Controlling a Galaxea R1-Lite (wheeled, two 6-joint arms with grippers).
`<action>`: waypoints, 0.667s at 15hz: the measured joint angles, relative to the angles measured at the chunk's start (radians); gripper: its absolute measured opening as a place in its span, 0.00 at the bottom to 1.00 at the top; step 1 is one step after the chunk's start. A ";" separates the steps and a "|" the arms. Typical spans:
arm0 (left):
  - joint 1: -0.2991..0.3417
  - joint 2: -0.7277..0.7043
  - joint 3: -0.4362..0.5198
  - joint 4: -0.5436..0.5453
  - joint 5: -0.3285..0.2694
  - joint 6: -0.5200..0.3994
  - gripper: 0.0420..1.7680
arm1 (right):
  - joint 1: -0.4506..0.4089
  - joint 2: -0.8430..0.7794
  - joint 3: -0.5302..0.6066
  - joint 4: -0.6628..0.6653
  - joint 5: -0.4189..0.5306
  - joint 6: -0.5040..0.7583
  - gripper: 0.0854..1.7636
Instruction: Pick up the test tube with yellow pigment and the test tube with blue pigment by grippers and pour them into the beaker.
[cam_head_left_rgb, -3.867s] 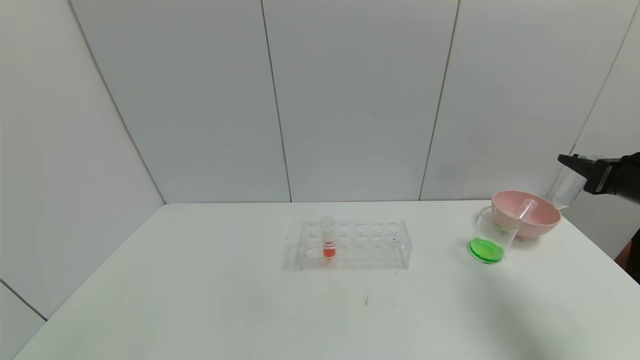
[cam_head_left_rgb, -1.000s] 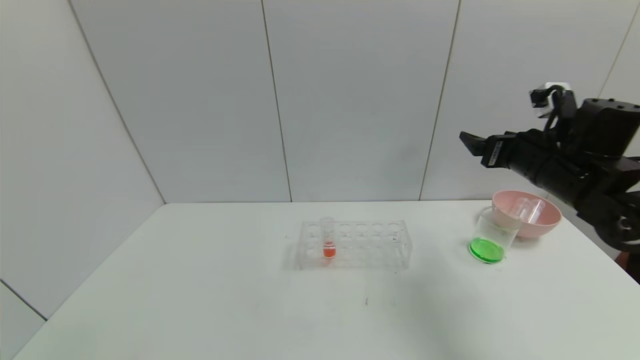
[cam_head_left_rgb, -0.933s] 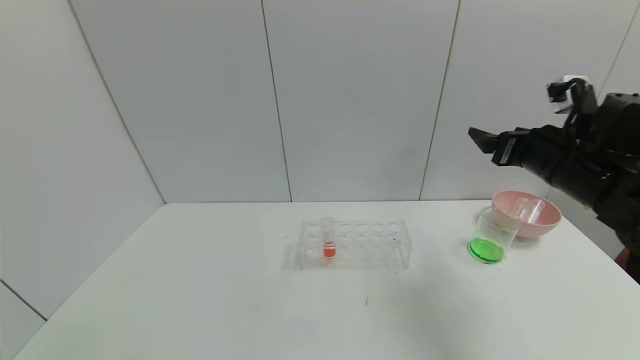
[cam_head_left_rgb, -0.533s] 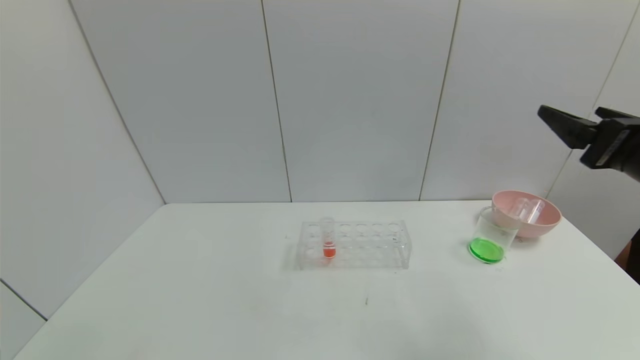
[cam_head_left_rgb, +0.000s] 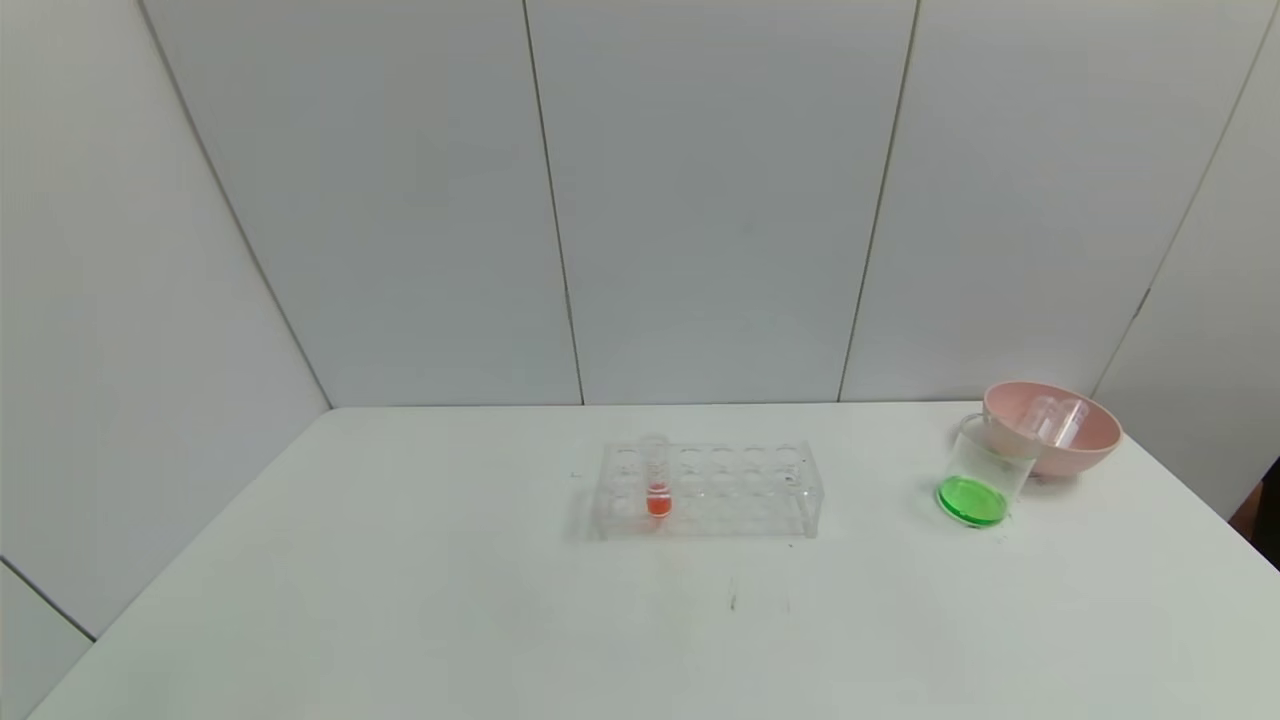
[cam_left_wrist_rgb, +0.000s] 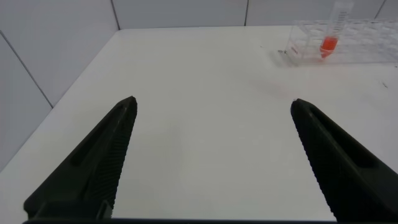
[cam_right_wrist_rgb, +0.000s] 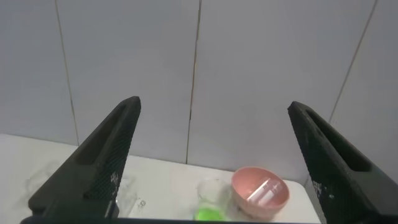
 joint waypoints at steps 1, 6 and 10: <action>0.000 0.000 0.000 0.000 0.000 0.000 1.00 | 0.000 -0.067 0.001 0.069 0.000 -0.005 0.96; 0.000 0.000 0.000 0.000 0.000 0.000 1.00 | -0.055 -0.295 -0.014 0.228 0.002 -0.046 0.96; 0.000 0.000 0.000 0.000 0.000 0.000 1.00 | -0.087 -0.428 -0.013 0.374 0.003 -0.050 0.96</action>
